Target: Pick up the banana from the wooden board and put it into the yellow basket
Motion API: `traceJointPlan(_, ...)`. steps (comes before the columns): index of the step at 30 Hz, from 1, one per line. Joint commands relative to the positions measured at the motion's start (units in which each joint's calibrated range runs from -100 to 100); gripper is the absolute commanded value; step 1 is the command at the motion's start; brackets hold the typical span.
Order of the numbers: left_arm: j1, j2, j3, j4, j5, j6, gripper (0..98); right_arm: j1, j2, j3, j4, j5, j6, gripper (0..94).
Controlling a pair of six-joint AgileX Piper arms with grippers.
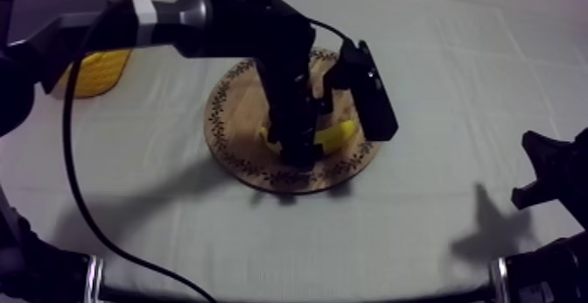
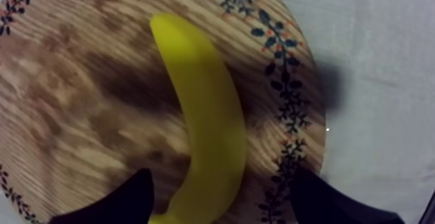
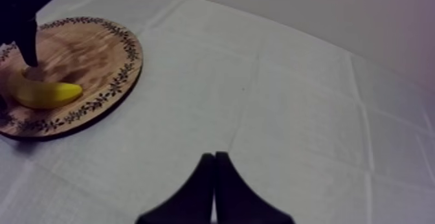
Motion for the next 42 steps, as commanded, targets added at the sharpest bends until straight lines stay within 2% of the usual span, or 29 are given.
traceJointPlan(1, -0.1, 1.4, -1.4, 0.11, 0.3, -0.1, 77.3, 0.0, 0.0, 0.0, 0.0, 0.0, 0.0, 0.2)
traceJointPlan(10, -0.5, 6.7, -7.9, 0.77, 4.6, -0.6, 73.3, 0.0, 0.0, 0.0, 0.0, 0.0, 0.0, 0.2)
traceJointPlan(20, -1.0, 9.1, -10.7, 1.47, 8.1, -0.9, 61.1, 0.0, 0.0, 0.0, 0.0, 0.0, 0.0, 0.2)
traceJointPlan(24, -0.9, 9.9, -11.7, 1.63, 9.4, -0.9, 52.2, 0.0, 0.0, 0.0, 0.0, 0.0, 0.0, 0.2)
traceJointPlan(30, -0.4, 10.2, -12.0, 1.52, 9.8, -0.5, 26.9, 0.0, 0.0, 0.0, 0.0, 0.0, 0.0, 0.2)
traceJointPlan(33, -0.2, 10.0, -12.0, 1.45, 9.8, -0.2, 17.4, 0.0, 0.0, 0.0, 0.0, 0.0, 0.0, 0.2)
traceJointPlan(42, -0.5, 4.6, -10.7, 0.44, 9.8, 1.6, 10.8, 0.0, 0.0, 0.0, 0.0, 0.0, 0.0, 0.2)
